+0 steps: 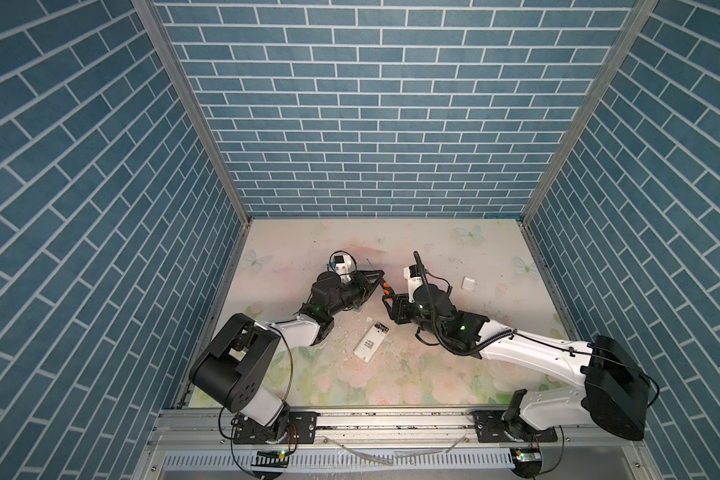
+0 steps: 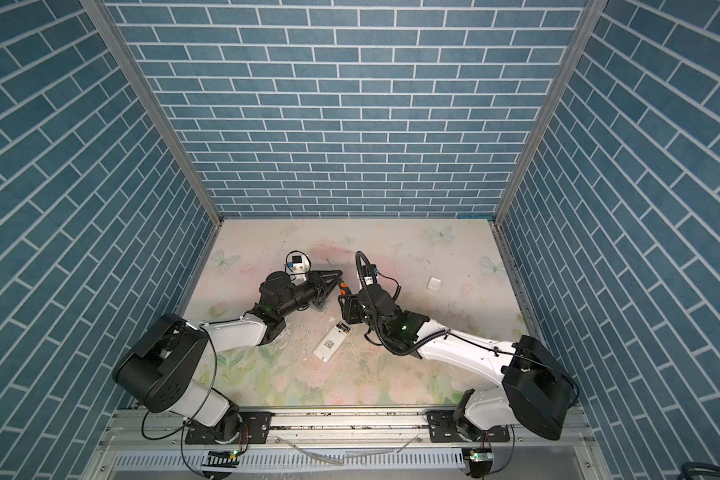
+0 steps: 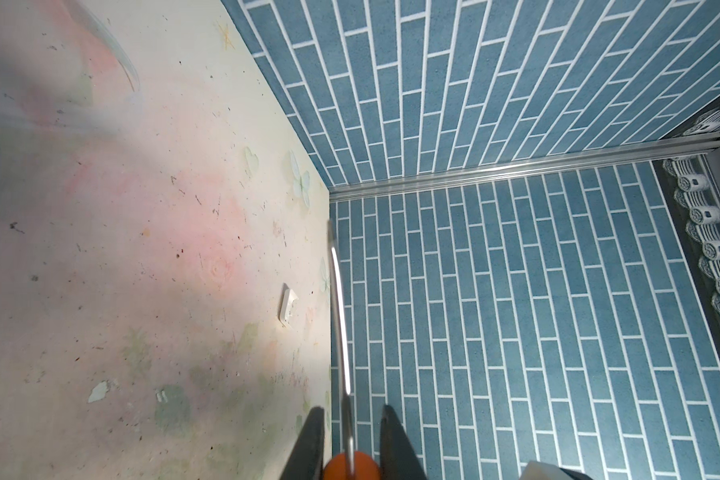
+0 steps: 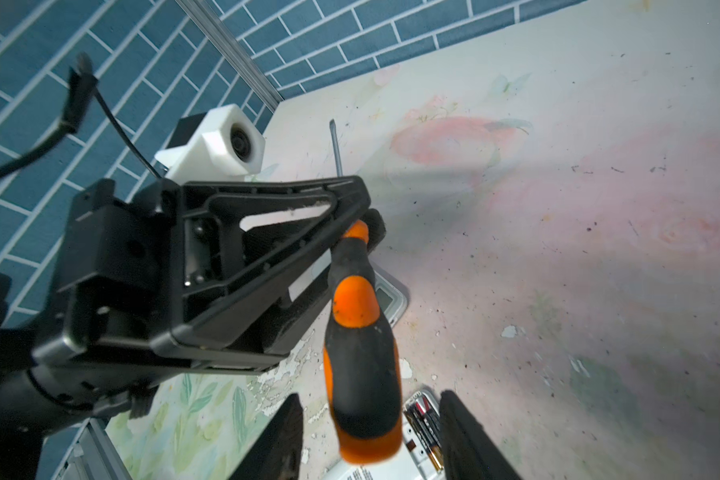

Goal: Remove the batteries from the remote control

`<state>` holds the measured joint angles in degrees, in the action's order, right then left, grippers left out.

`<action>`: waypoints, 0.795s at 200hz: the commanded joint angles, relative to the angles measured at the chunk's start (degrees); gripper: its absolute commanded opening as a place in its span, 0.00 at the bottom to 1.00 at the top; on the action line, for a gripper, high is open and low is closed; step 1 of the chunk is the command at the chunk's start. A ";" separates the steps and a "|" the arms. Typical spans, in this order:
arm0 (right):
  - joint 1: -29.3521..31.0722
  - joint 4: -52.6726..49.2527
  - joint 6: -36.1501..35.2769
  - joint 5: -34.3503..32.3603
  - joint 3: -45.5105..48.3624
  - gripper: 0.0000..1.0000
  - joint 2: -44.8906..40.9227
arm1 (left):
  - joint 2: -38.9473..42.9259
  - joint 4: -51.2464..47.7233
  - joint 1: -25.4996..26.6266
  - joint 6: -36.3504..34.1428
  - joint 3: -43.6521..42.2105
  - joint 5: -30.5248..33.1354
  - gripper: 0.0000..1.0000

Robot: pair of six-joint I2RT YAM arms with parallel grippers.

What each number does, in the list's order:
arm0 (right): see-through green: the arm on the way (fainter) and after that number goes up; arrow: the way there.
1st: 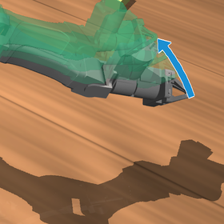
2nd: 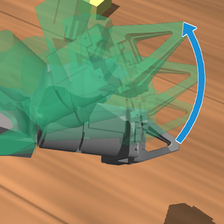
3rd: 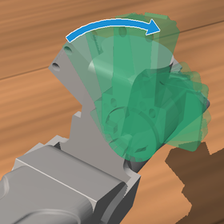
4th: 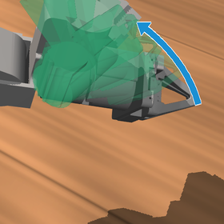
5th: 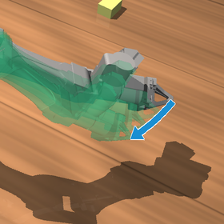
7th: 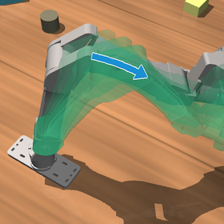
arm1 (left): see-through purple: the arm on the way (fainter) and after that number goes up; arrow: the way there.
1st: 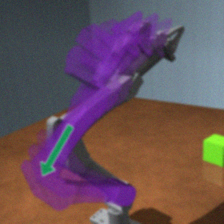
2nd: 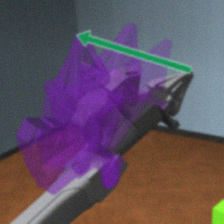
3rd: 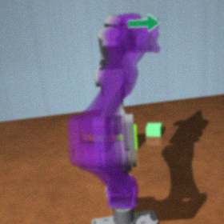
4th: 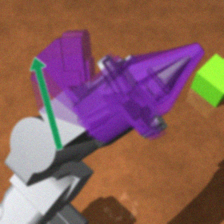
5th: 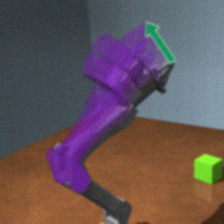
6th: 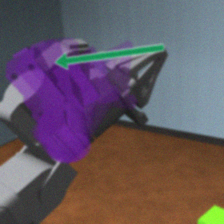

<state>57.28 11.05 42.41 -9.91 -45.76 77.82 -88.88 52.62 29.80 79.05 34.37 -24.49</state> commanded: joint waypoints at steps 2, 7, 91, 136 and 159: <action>0.16 10.48 2.12 -1.52 1.67 0.52 0.63 | 1.32 1.39 -0.35 0.32 1.20 0.43 0.00; 0.19 10.73 2.10 -1.59 1.57 0.52 0.86 | 1.49 1.20 -0.34 0.19 1.21 0.44 0.00; -0.14 9.39 1.44 -2.77 -3.27 0.46 5.22 | 2.71 2.55 -0.28 1.19 0.50 0.49 0.00; -0.14 20.00 2.49 -5.98 -0.06 0.43 6.43 | 2.66 3.92 -0.30 1.97 -0.35 0.50 0.00; -0.15 25.97 3.03 -5.64 1.02 0.43 8.03 | 2.33 4.70 -0.33 2.49 -0.53 0.50 0.00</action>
<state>57.21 27.44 43.70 -14.04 -46.37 83.94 -87.42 54.39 29.78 81.10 34.35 -23.92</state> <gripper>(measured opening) 0.431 0.227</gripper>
